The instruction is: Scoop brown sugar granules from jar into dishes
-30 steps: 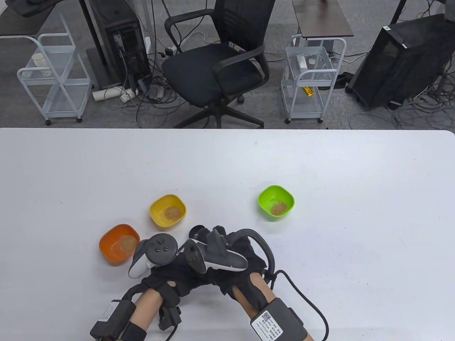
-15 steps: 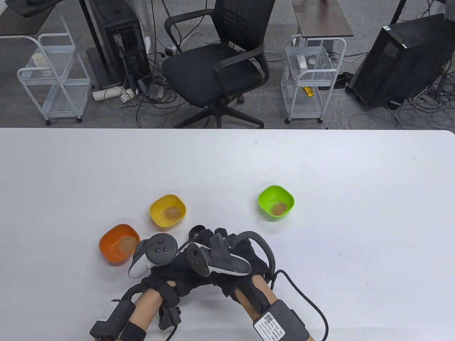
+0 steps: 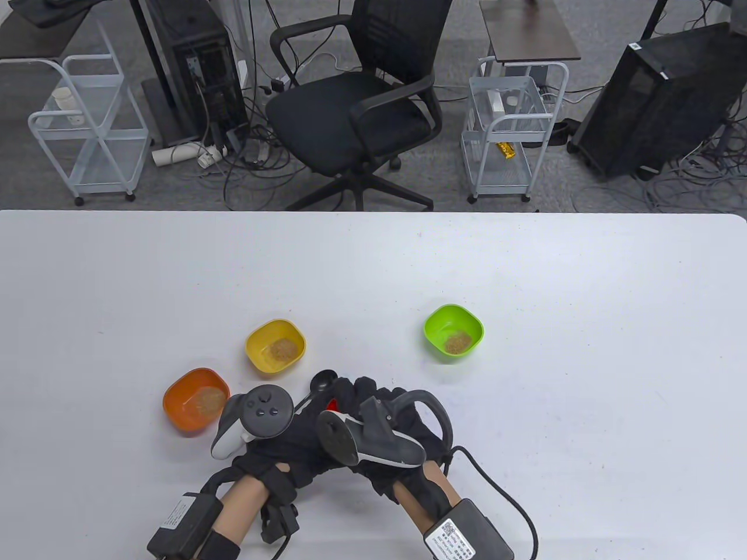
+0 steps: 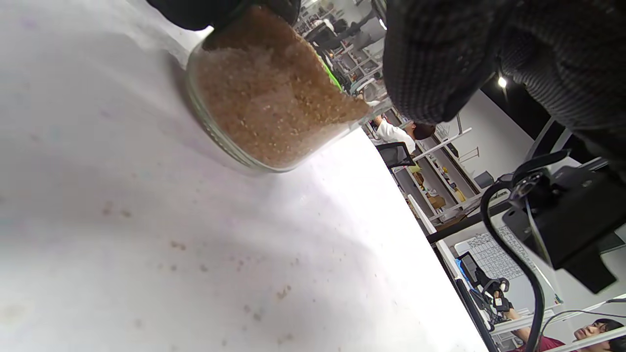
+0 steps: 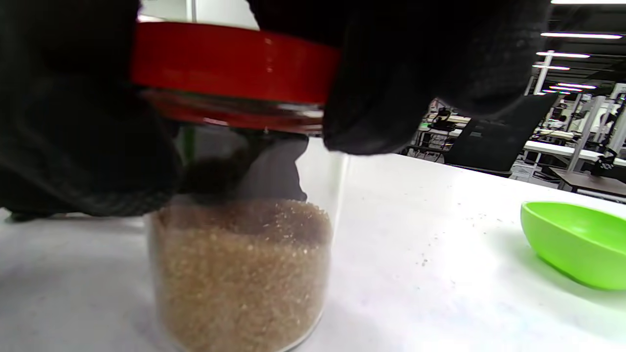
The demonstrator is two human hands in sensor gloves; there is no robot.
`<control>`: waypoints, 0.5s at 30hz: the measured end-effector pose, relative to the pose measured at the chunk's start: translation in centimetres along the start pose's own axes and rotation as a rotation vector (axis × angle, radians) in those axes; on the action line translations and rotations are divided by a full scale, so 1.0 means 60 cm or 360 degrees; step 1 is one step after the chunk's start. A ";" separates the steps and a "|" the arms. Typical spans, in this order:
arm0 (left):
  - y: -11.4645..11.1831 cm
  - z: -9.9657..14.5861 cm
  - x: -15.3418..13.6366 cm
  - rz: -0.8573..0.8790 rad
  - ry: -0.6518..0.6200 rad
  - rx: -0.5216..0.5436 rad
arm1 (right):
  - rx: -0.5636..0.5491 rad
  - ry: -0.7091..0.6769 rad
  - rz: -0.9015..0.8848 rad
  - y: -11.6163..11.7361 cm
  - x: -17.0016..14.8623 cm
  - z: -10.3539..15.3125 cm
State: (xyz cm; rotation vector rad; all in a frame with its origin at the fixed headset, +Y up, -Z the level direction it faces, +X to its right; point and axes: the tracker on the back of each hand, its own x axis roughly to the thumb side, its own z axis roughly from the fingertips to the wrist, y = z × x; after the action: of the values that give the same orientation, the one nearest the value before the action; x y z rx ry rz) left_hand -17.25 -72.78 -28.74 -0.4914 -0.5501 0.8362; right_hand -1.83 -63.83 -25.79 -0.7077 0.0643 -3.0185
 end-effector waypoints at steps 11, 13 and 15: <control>0.012 0.021 0.025 -0.0315 -0.0003 0.0058 | 0.0049 0.0040 -0.0146 0.007 -0.018 0.014; 0.025 0.037 0.035 -0.0428 -0.0016 0.0062 | 0.0047 0.0053 -0.0257 0.007 -0.032 0.023; 0.039 0.050 0.042 -0.0548 0.0011 0.0089 | 0.0032 0.0080 -0.0325 0.004 -0.045 0.033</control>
State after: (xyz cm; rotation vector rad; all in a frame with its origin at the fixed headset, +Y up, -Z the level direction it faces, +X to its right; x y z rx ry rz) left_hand -19.02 -68.86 -27.20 -0.3350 -0.5837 0.5191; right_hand 1.47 -64.02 -25.21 -0.6754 -0.0394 -3.2260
